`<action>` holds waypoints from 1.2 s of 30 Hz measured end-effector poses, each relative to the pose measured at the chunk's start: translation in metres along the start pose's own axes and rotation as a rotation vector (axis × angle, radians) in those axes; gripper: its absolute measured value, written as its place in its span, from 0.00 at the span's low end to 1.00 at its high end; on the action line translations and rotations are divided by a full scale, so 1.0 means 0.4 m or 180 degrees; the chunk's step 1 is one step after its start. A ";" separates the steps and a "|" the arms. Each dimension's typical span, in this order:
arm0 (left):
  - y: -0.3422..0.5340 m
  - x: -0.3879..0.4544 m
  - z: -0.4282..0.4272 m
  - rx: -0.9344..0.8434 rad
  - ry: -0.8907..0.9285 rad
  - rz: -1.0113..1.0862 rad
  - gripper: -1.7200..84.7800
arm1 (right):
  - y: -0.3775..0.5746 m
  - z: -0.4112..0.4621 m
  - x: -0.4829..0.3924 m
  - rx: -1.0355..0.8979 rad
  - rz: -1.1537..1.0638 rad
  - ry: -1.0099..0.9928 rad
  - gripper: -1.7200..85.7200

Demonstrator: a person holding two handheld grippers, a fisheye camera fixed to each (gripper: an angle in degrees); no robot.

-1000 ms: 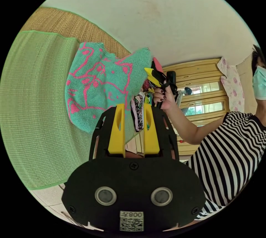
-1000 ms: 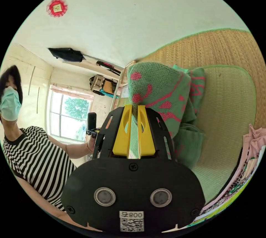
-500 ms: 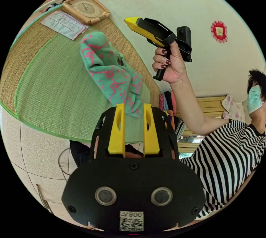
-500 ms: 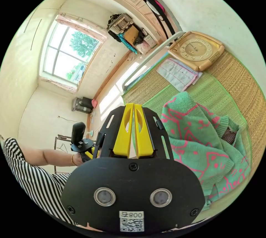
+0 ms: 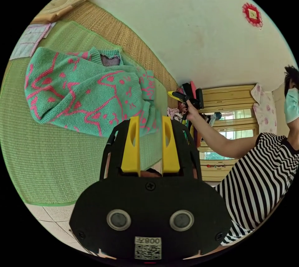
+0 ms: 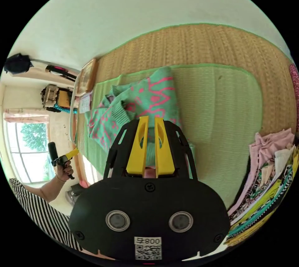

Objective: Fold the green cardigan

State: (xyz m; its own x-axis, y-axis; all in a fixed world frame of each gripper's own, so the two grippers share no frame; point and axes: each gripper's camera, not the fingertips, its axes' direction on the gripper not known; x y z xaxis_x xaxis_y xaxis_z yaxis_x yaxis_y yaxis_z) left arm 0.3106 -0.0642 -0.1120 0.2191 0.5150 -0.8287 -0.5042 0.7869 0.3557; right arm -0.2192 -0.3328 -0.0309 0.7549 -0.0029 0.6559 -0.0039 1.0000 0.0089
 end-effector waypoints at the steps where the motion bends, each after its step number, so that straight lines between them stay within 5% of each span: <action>1: -0.011 -0.003 0.033 -0.0047 0.0021 -0.0005 0.14 | -0.030 -0.003 0.048 0.0085 0.0101 0.0127 0.06; 22: -0.081 -0.084 0.271 -0.0289 0.0163 -0.0368 0.14 | -0.303 0.229 0.029 -0.0088 -0.0319 0.1149 0.02; 27: -0.101 -0.085 0.241 -0.0270 0.0111 -0.0289 0.13 | -0.178 0.153 0.031 -0.0191 -0.0369 0.0613 0.02; 32: -0.115 -0.096 0.204 -0.0304 0.0103 -0.0276 0.13 | 0.233 0.126 0.025 -0.1429 -0.0456 0.0730 0.02; 36: -0.122 -0.109 0.187 -0.0356 -0.0027 -0.0265 0.14 | 0.695 0.238 0.102 -0.3348 0.0195 0.0429 0.04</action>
State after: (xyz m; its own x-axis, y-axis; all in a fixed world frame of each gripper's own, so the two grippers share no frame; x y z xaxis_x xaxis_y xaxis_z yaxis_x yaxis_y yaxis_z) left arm 0.3881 -0.0998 -0.0610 0.2708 0.4526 -0.8496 -0.5739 0.7845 0.2350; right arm -0.2519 -0.0558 0.0703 0.8393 -0.0155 0.5434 0.4761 0.5034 -0.7210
